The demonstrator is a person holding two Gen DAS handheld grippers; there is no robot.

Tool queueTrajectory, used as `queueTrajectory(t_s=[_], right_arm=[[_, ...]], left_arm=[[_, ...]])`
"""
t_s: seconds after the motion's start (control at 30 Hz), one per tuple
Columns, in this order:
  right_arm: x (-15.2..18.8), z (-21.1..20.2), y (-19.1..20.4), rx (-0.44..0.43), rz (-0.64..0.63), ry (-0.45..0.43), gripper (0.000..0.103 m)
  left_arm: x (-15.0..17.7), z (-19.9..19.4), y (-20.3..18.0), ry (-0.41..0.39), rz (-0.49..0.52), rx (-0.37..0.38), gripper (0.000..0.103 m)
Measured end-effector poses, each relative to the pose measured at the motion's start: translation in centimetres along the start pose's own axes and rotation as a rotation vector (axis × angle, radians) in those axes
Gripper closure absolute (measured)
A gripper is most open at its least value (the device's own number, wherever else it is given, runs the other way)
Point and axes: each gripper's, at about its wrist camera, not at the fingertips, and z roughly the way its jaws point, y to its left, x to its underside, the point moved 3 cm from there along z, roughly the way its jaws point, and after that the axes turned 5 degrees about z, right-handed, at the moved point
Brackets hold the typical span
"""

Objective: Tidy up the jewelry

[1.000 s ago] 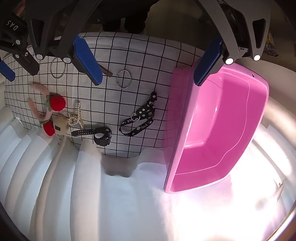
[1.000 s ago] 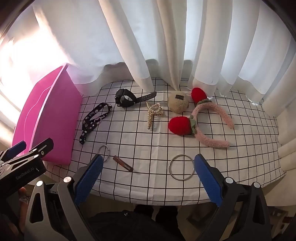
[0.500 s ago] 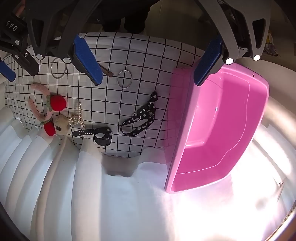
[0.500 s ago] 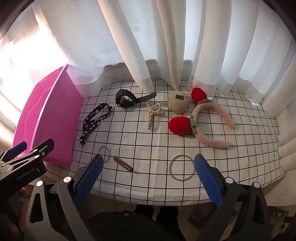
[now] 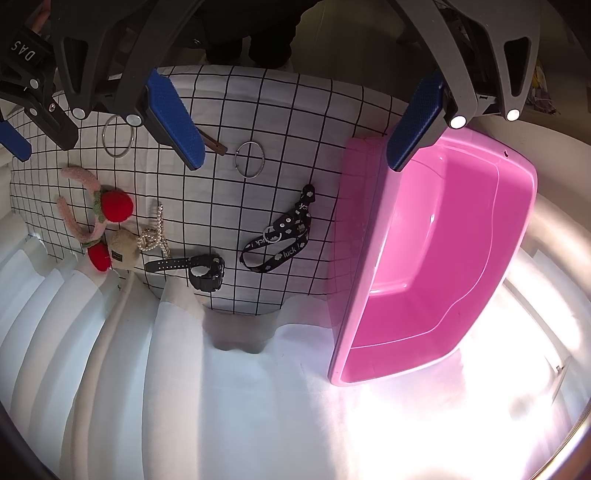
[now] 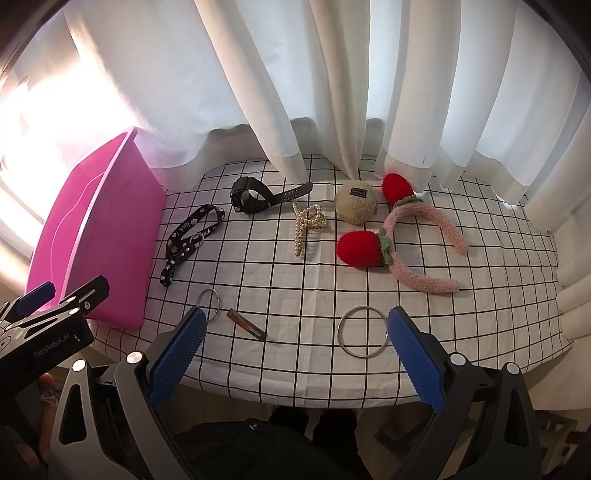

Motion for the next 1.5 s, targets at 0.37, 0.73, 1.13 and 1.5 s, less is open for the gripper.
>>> queueTrajectory(t_s=[0.37,0.73,1.13,1.5], right_arm=[[0.1,-0.2,-0.1,-0.003,0.003,-0.005,0.009],[0.2,-0.1,-0.1,-0.002,0.004,-0.006,0.009],[1.1,-0.1,-0.1,-0.058,0.048,-0.002,0.009],[5.2,1.1,-5.2,-0.097,0.096,-0.012,0.009]], left_arm=[[0.3,-0.2,-0.1,-0.008,0.008,-0.002,0.006],[0.0,-0.2,-0.1,-0.006,0.01,0.0,0.006],[0.2,0.3,0.1,0.001,0.033,0.032,0.006],[3.9,5.4,-2.7,0.068,0.089,0.095,0.006]])
